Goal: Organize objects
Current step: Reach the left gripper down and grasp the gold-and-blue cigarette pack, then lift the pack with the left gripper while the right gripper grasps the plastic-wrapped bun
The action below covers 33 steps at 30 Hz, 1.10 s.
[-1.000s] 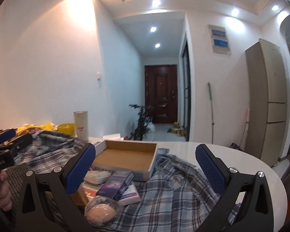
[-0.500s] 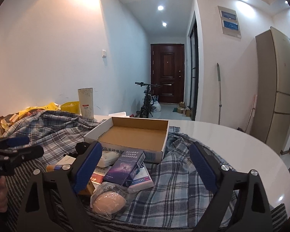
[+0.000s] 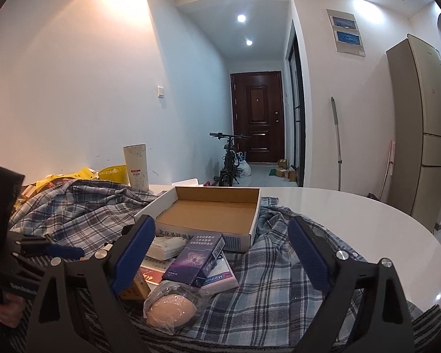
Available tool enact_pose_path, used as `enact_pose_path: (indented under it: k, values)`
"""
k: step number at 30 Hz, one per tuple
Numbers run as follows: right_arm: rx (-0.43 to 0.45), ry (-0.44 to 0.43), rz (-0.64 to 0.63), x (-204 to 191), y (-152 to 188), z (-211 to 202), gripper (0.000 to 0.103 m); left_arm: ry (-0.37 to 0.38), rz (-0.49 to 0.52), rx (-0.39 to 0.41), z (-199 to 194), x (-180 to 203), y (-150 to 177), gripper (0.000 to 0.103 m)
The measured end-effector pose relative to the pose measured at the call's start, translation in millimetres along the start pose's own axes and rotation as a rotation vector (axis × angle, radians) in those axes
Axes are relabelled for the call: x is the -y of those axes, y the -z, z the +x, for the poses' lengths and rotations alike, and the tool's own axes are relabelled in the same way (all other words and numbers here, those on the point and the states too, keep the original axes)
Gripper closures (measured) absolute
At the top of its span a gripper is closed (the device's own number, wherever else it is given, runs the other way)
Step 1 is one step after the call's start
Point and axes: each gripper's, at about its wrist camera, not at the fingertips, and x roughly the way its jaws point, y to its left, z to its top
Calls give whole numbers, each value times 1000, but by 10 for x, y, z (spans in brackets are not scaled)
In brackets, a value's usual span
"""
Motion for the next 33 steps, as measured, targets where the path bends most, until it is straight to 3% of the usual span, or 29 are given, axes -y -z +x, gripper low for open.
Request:
enact_pose_path:
  k: [1,3,9,15,20,26,30,33]
  values:
    - [2,-1,2,2,-1,-4,12,6,-6,-5,15,-8,-3,41]
    - [9,-2,4,6,1,-16,12,8,-17,-4,9,-13,-17,58]
    - [1,-5,13,7,-1,2,12,13,42,21,-117,135,13,80]
    - [-1,-3,16,10,-1,0,12,112,43,15,-206,334,24,84]
    - [1,-3,19,23,-1,-7,12,51,86,45,-132,518,-16,84]
    - [3,-4,21,28,-3,-9,12,77,39,18,24,490,-149,88]
    - [2,-4,33,43,-3,-3,12,21,72,112,-130,503,-175,91]
    - [0,-7,37,43,-1,9,12,-65,87,200,-287,473,-195,91]
